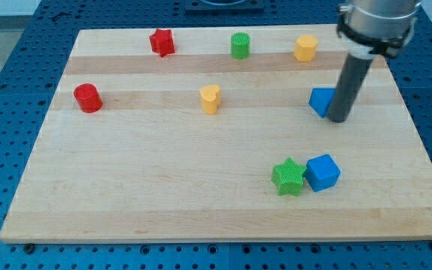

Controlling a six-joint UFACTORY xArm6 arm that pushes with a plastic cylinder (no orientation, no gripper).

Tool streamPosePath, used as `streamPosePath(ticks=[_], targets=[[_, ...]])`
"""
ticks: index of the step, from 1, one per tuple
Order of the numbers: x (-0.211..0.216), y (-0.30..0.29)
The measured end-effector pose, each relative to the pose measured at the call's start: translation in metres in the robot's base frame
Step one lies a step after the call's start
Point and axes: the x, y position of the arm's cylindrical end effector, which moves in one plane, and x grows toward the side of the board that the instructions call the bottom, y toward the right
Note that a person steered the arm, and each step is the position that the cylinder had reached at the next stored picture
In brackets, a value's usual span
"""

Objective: Slide blue triangle closer to the green star

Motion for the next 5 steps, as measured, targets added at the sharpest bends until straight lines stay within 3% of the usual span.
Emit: streamPosePath(ticks=[1, 3, 5], targets=[[-0.001, 0.045], [-0.060, 0.051], [-0.026, -0.008]])
